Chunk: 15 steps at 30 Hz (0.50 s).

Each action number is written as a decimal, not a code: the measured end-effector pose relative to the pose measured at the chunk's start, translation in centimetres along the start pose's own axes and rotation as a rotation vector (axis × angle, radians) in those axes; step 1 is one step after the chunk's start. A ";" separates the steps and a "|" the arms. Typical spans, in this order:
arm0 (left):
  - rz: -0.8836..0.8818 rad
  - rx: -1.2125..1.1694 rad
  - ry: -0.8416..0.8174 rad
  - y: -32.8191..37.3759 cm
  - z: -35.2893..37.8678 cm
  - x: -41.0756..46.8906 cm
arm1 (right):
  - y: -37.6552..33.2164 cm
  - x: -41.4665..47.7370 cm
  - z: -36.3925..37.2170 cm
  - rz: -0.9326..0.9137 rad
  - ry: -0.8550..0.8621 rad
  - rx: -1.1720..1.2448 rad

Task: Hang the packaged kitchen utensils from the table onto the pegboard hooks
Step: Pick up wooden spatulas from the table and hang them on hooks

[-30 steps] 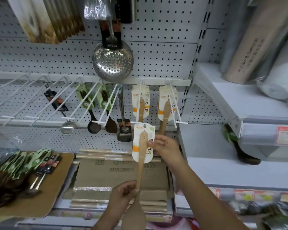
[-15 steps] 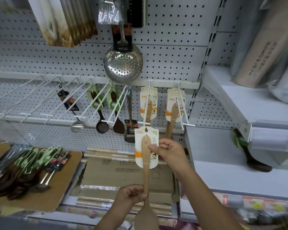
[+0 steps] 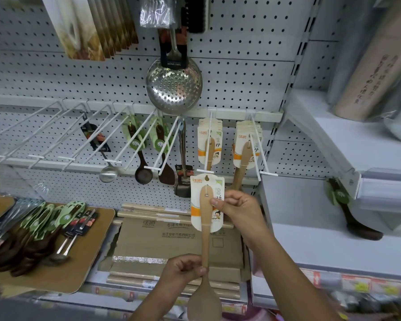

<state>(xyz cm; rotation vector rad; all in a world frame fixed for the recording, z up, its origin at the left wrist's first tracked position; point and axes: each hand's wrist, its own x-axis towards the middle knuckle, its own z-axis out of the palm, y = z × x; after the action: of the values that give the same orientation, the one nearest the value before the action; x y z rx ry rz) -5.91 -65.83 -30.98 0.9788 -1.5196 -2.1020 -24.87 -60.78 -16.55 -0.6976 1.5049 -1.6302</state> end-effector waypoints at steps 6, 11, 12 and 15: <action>0.013 -0.025 0.004 0.2 -0.5 1.0 | -0.2 0.7 0.6 -0.017 0.035 -0.002; 0.008 -0.037 -0.003 0.2 -1.1 1.3 | -0.1 1.2 1.1 -0.028 0.072 0.001; 0.010 -0.041 -0.003 0.3 -1.2 1.4 | 0.1 1.3 1.2 -0.023 0.086 -0.005; 0.023 -0.048 0.018 0.7 -1.3 2.1 | 0.3 2.0 1.4 -0.004 0.118 -0.023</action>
<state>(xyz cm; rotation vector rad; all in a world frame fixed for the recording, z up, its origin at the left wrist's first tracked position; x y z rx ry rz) -6.51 -68.27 -31.21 0.9564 -1.4585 -2.0982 -24.74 -63.19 -16.91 -0.6264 1.6086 -1.6849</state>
